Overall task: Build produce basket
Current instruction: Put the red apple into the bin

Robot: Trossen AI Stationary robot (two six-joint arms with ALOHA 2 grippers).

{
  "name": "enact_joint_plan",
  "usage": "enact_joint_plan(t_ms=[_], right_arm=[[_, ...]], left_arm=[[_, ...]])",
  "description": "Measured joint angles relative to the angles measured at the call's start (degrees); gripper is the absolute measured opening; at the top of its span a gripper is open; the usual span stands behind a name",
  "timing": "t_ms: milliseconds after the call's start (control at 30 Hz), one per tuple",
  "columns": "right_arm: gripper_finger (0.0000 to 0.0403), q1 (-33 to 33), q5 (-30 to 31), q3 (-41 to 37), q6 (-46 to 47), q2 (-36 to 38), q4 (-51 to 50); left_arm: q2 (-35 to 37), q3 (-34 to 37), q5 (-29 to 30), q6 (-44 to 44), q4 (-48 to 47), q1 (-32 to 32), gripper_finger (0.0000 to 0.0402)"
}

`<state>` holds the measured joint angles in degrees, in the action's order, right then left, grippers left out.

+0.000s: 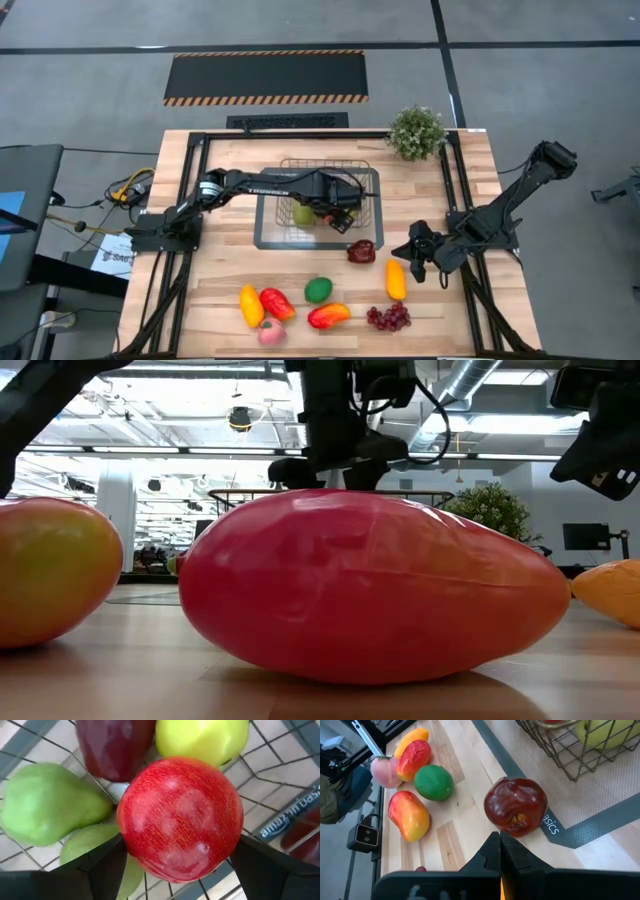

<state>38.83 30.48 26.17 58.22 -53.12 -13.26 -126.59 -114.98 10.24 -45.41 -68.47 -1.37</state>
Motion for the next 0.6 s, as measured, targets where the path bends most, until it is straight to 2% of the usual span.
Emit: enact_joint_plan(t_ms=[333,600], right_arm=[[0.0011,0.0,0.0,0.0,0.26,0.0,0.02],[0.0011,0.0,-0.07,0.0,0.33,0.0,0.02]], left_arm=[[-0.26,0.0,-0.98,-0.1,1.22,-0.06,0.0347],[-0.13,-0.19,-1.88,1.66,0.59,-0.04,0.0362]])
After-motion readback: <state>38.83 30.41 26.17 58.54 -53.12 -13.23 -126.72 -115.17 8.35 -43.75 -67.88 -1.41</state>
